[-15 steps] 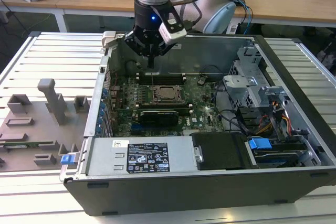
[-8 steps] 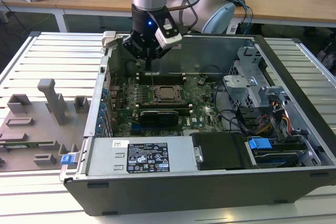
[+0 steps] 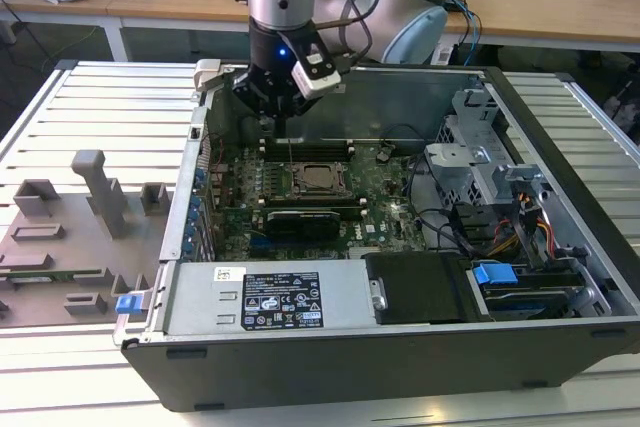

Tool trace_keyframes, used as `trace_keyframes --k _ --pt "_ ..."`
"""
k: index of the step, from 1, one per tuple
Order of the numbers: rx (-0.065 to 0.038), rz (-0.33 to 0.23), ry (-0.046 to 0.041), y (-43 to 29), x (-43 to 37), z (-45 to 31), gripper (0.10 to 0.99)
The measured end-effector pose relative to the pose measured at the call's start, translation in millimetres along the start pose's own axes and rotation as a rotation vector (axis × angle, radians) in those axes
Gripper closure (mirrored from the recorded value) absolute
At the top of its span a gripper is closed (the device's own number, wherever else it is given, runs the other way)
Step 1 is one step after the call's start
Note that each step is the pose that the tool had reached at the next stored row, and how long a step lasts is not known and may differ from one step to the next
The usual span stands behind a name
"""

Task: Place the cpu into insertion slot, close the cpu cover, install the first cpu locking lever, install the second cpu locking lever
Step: 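Install the first cpu locking lever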

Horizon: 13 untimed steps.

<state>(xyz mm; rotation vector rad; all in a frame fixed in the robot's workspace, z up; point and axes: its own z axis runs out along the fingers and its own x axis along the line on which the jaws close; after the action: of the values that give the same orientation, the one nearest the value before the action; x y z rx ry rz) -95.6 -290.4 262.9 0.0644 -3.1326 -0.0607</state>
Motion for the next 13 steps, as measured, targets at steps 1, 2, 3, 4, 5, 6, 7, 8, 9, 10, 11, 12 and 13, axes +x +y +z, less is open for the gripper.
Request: trace_keyframes --k 1,2,3,4,5,6,7,8,9,10,11,12,13 --pt "0.0 0.0 0.0 -0.1 -6.1 0.7 0.98" --pt "0.0 0.0 0.0002 -0.3 -11.0 0.8 0.98" --pt "0.0 0.0 0.0006 -0.5 -14.1 1.0 0.98" --pt "0.0 0.0 0.0009 -0.6 -17.1 1.3 0.98" --pt "0.0 0.0 0.0014 -0.7 -19.4 2.0 0.98" --pt "-0.001 0.0 0.0021 -0.8 -20.8 3.2 0.98" --pt "-0.001 0.0 0.003 -1.0 -22.5 5.7 0.98" --pt "-0.001 0.0 0.0034 -1.1 -23.6 8.7 0.98" --pt "-0.001 0.0 0.0037 -1.3 -24.8 12.9 0.98" --pt "-0.001 0.0 0.0038 -1.5 -25.7 16.3 0.98" --pt "-0.001 0.0 0.0038 -1.7 -26.6 19.1 0.98" --pt "-0.001 0.0 0.0038 -1.7 -27.3 21.3 0.98" --pt "-0.001 0.0 0.0038 -1.6 -28.0 23.5 0.98"
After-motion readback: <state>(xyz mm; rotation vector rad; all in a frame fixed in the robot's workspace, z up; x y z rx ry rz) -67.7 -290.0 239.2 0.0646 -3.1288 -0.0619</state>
